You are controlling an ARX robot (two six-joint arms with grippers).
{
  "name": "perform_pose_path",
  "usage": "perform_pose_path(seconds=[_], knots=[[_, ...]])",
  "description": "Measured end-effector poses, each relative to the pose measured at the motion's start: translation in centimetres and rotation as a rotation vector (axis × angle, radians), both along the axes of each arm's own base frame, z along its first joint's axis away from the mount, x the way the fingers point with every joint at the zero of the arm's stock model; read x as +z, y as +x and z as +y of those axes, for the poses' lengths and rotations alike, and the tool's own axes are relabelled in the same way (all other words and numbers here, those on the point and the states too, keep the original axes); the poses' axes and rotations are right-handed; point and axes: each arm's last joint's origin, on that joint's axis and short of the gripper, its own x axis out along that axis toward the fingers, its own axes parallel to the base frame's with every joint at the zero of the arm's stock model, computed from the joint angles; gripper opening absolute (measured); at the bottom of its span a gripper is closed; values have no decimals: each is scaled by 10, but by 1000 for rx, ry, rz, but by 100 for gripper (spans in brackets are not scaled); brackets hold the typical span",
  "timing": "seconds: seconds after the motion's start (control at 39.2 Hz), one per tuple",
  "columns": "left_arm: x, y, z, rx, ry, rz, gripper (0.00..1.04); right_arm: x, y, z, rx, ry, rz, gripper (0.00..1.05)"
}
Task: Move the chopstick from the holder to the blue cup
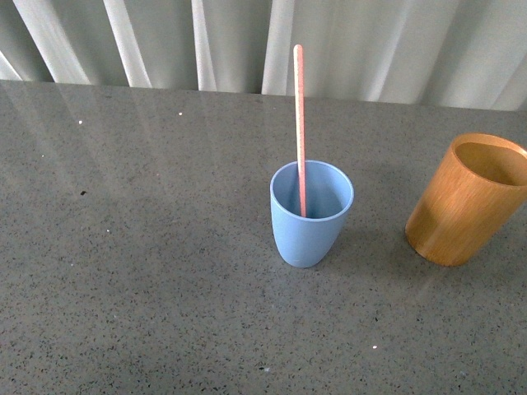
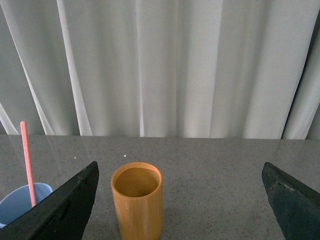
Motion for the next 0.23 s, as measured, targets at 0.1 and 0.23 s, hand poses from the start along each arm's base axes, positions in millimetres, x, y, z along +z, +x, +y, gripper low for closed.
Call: perform_pose_path(seconds=[0.1,0.23], knots=[[0,0,0,0,0,0,98,0,0,0,0,0,0,95],[0,0,0,0,0,0,98,0,0,0,0,0,0,95]])
